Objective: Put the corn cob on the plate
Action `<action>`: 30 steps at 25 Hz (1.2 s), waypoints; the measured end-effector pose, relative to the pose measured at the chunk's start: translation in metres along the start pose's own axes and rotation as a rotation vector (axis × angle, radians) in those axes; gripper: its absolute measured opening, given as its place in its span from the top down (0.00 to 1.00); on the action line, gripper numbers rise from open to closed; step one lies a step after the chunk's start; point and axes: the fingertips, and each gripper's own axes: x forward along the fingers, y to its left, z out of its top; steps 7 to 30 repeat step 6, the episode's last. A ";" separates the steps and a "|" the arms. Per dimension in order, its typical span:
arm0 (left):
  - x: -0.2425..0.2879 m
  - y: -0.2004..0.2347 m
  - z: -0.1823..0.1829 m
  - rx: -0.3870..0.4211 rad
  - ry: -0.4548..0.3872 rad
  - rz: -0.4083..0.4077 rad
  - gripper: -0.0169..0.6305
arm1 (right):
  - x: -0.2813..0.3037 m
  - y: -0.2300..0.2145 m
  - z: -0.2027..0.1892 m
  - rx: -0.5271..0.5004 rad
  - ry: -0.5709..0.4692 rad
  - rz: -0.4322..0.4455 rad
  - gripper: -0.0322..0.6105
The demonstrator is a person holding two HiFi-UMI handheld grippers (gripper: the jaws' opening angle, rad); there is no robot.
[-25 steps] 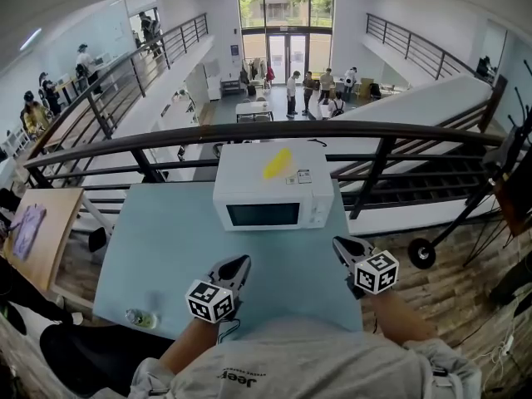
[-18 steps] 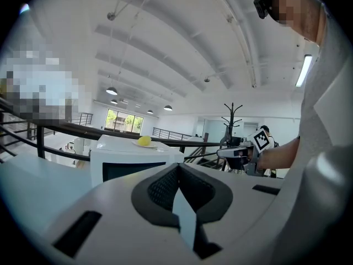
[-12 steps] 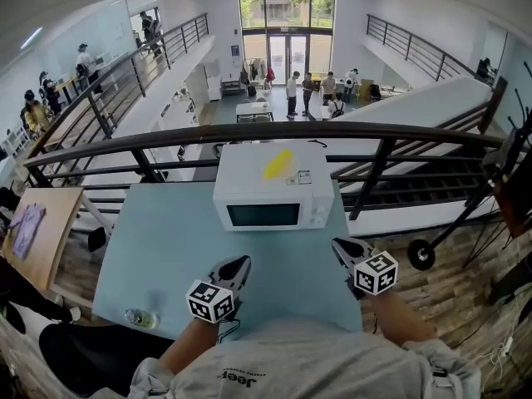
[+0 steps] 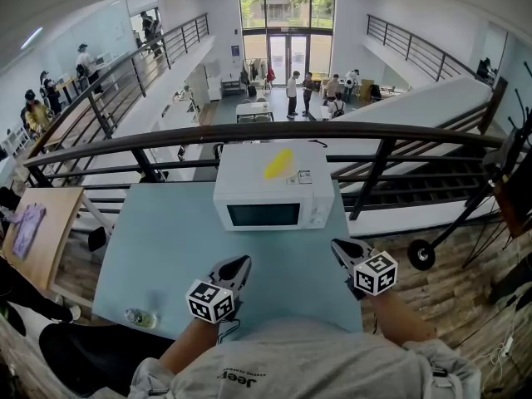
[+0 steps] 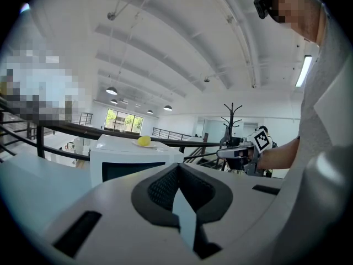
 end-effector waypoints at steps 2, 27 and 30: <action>0.000 0.000 -0.001 0.000 0.001 -0.001 0.95 | 0.001 0.001 0.000 -0.002 0.000 0.002 0.93; 0.000 0.000 -0.001 -0.001 0.003 -0.001 0.95 | 0.001 0.002 -0.001 -0.004 0.001 0.006 0.93; 0.000 0.000 -0.001 -0.001 0.003 -0.001 0.95 | 0.001 0.002 -0.001 -0.004 0.001 0.006 0.93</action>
